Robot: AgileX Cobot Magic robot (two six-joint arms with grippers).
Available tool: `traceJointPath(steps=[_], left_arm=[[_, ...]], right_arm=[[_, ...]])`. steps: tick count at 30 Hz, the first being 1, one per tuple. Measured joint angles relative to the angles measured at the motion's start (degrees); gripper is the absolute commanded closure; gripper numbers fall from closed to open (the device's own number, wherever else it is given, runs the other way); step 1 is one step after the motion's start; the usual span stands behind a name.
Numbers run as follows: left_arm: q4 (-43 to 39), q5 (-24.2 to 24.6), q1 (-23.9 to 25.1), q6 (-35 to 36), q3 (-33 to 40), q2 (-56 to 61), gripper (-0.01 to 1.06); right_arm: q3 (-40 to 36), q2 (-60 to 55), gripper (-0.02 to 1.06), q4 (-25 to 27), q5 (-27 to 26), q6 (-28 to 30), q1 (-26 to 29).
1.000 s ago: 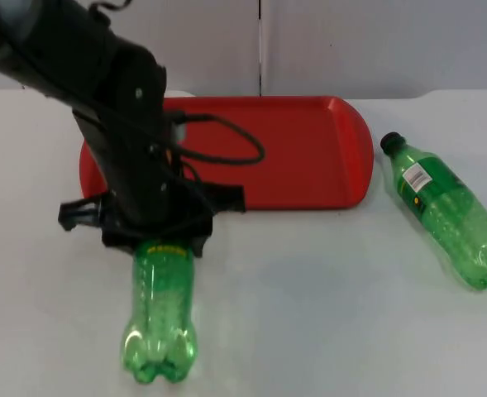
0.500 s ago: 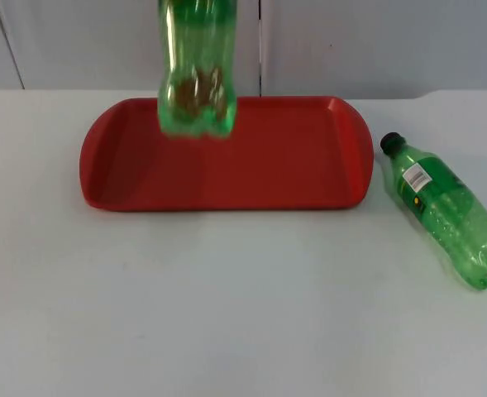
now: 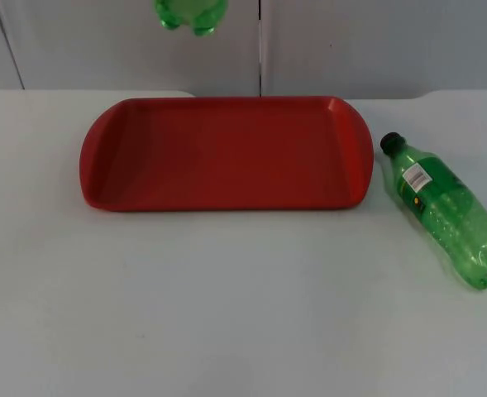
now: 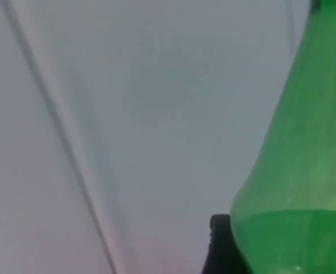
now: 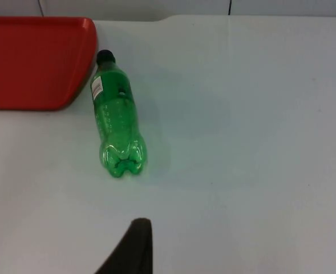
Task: Place the bottle upright on the tray.
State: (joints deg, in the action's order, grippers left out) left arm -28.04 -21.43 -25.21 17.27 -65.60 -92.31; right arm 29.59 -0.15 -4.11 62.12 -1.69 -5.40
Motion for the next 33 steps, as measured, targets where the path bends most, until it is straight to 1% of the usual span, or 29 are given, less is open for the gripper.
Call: traceJointPath(steps=[2, 3, 4, 6, 7, 8, 11, 14, 15, 19, 20, 24, 25, 29, 30, 33], left_arm=[[1.9, -2.4, 2.1, 0.0, 0.0, -1.5, 1.05], [1.9, -2.4, 2.1, 0.0, 0.0, -1.5, 1.05], [2.4, -3.7, 3.2, 0.0, 0.0, -2.1, 1.05], [2.9, -7.7, 5.0, 0.3, 0.0, -3.6, 1.05], [2.9, -10.8, 6.2, 0.3, 0.0, -4.7, 1.05], [2.9, -10.8, 6.2, 0.3, 0.0, -4.7, 1.05], [3.7, -17.4, 8.1, 0.5, 0.0, -7.7, 1.05], [5.2, -22.4, 9.1, 0.6, 0.0, -10.9, 1.05], [5.2, -22.4, 9.1, 0.6, 0.0, -10.9, 1.05], [6.8, -27.8, 10.0, 0.0, 0.0, -16.0, 1.05], [6.8, -27.8, 10.0, 0.0, 0.0, -16.0, 1.05], [9.4, -32.1, 11.0, -1.6, 0.0, -20.9, 1.05], [9.4, -32.1, 11.0, -1.6, 0.0, -20.9, 1.05], [11.0, -35.7, 11.8, -4.1, -0.2, -25.6, 1.05], [11.0, -35.7, 11.8, -4.1, -0.2, -25.6, 1.05], [11.8, -36.6, 12.4, -7.4, -1.8, -29.7, 1.05]], right_arm=[[0.0, 0.0, 0.00, 0.0, 0.0, 0.0, 0.0], [0.0, 0.0, 0.00, 0.0, 0.0, 0.0, 0.0], [0.0, 0.0, 0.00, 0.0, 0.0, 0.0, 0.0], [0.0, 0.0, 0.00, 0.0, 0.0, 0.0, 0.0], [0.0, 0.0, 0.00, 0.0, 0.0, 0.0, 0.0], [0.0, 0.0, 0.00, 0.0, 0.0, 0.0, 0.0], [0.0, 0.0, 0.00, 0.0, 0.0, 0.0, 0.0], [0.0, 0.0, 0.00, 0.0, 0.0, 0.0, 0.0], [0.0, 0.0, 0.00, 0.0, 0.0, 0.0, 0.0], [0.0, 0.0, 0.00, 0.0, 0.0, 0.0, 0.0], [0.0, 0.0, 0.00, 0.0, 0.0, 0.0, 0.0], [0.0, 0.0, 0.00, 0.0, 0.0, 0.0, 0.0], [0.0, 0.0, 0.00, 0.0, 0.0, 0.0, 0.0], [0.0, 0.0, 0.00, 0.0, 0.0, 0.0, 0.0], [0.0, 0.0, 0.00, 0.0, 0.0, 0.0, 0.0], [0.0, 0.0, 0.00, 0.0, 0.0, 0.0, 0.0]])
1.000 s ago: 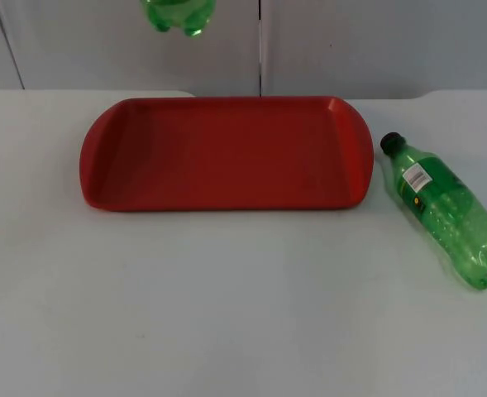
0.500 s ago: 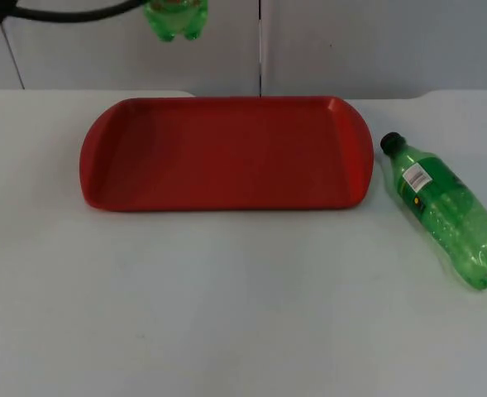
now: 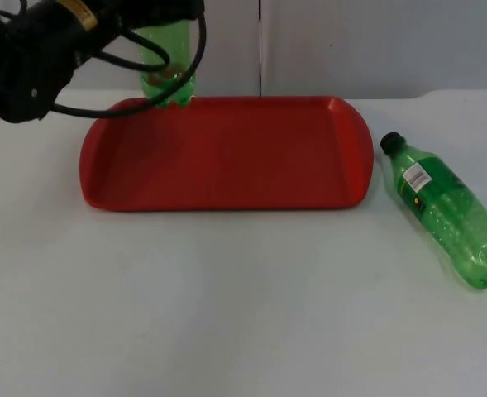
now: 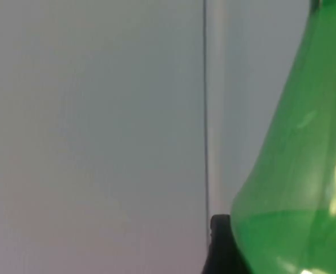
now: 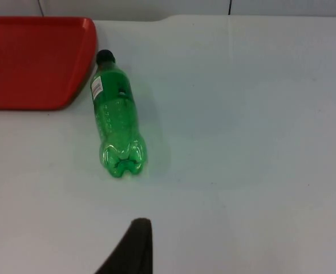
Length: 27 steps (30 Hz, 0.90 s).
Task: Place the bottle upright on the tray.
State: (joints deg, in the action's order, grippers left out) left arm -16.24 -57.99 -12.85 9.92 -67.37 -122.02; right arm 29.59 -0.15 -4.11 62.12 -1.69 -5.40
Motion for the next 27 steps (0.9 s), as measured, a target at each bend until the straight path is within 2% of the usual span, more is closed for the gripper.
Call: traceJointPath(steps=[6, 13, 27], left_arm=[[1.6, -0.7, 0.1, -3.5, -4.0, -5.3, 1.05], [3.7, -1.1, 0.1, -3.7, -9.4, -10.4, 1.05], [6.1, -1.4, 0.1, -3.9, -13.1, -16.6, 1.05]], right_arm=[[0.0, 0.0, 0.00, 0.0, 0.0, 0.0, 0.0], [0.0, 0.0, 0.00, 0.0, 0.0, 0.0, 0.0], [0.0, 0.0, 0.00, 0.0, 0.0, 0.0, 0.0]])
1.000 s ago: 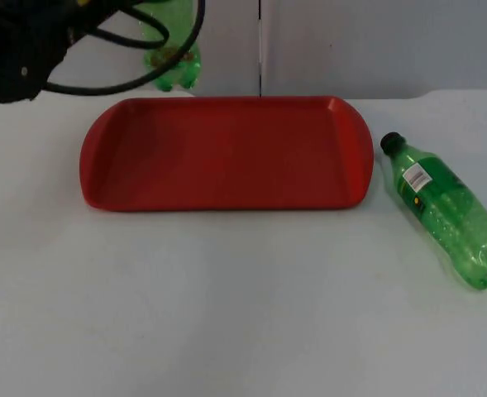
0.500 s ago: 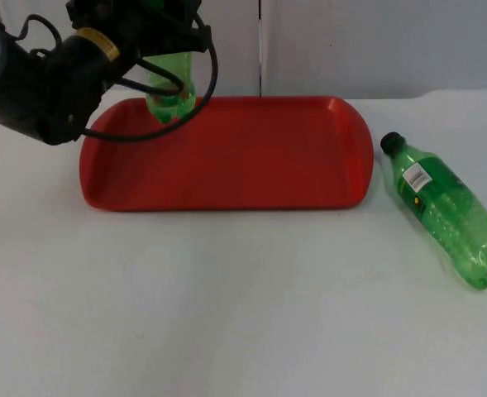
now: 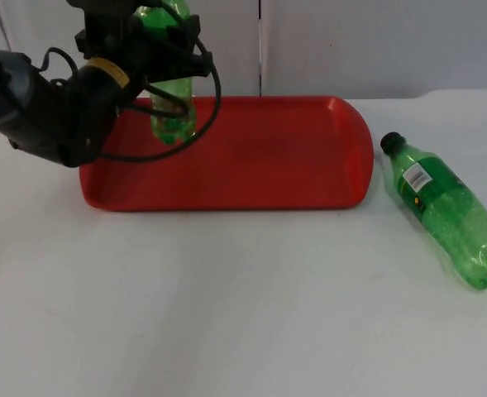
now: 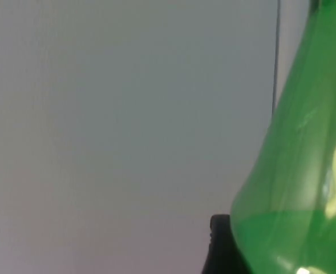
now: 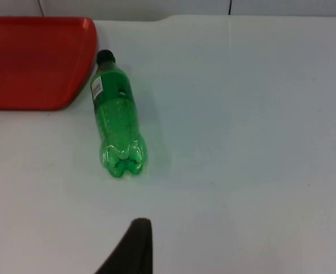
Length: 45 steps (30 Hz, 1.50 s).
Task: Place the bottle upright on the tray.
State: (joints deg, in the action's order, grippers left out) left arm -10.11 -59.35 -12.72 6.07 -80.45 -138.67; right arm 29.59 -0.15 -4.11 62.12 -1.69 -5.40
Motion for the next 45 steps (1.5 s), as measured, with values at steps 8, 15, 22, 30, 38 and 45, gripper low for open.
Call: traceJointPath(steps=[8, 15, 22, 30, 38, 45], left_arm=[[0.0, -0.1, 0.0, 0.0, 0.0, -2.5, 1.05], [0.0, -0.1, 0.0, -0.1, -0.1, -2.6, 1.05], [-0.1, -0.1, 0.0, -0.1, -0.1, -2.6, 0.59], [-0.3, -0.1, 0.0, 1.0, -0.1, -2.6, 0.18], [-0.5, -0.1, 0.0, 2.8, -0.1, -2.6, 0.17], [-0.8, -0.1, 0.0, 2.9, -0.1, -2.6, 0.17]], right_arm=[[0.0, 0.0, 0.00, 0.0, 0.0, 0.0, 0.0], [0.0, 0.0, 0.00, 0.0, 0.0, 0.0, 0.0], [0.0, 0.0, 0.00, 0.0, 0.0, 0.0, 0.0], [0.0, 0.0, 0.00, 0.0, 0.0, 0.0, 0.0], [0.0, 0.0, 0.00, 0.0, 0.0, 0.0, 0.0], [0.0, 0.0, 0.00, 0.0, 0.0, -0.3, 0.0]])
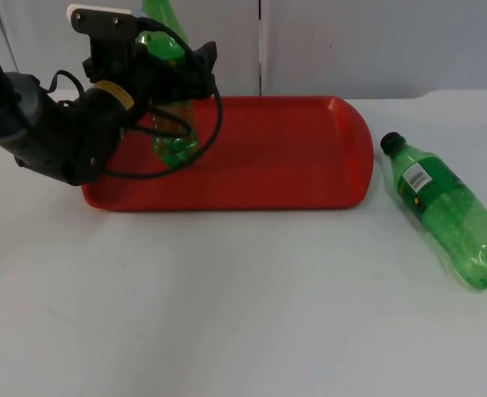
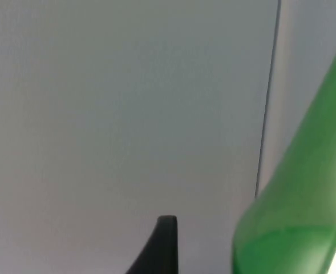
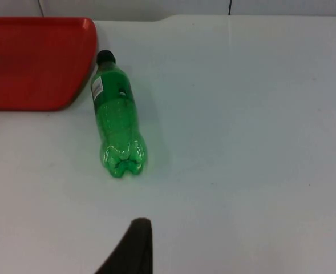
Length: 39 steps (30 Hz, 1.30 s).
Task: Place the bottle upright on the tray.
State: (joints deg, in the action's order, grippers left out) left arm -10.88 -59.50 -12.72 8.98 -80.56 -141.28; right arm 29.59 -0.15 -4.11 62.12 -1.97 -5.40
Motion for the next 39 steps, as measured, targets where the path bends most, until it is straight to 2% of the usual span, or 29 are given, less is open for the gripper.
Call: traceJointPath(steps=[3, 4, 6, 13, 39], left_arm=[[-0.6, 0.0, 0.0, 0.0, 0.0, 0.0, 0.08], [-0.9, 0.0, 0.0, 0.0, 0.0, 0.0, 0.08], [-1.1, 0.0, 0.0, 0.0, 0.0, 0.0, 0.00], [-1.3, 0.0, 0.0, 0.0, 0.9, 0.0, 0.00], [1.5, 0.0, 0.0, -0.8, 20.6, 10.1, 0.00]], right_arm=[[0.0, 0.0, 0.00, 0.0, 0.0, 0.0, 0.0], [0.0, 0.0, 0.00, 0.0, 0.0, 0.0, 0.0], [0.0, 0.0, 0.00, 0.0, 0.0, 0.0, 0.0], [0.0, 0.0, 0.00, 0.0, 0.0, 0.0, 0.0], [0.0, 0.0, 0.00, 0.0, 0.0, 0.0, 0.0]])
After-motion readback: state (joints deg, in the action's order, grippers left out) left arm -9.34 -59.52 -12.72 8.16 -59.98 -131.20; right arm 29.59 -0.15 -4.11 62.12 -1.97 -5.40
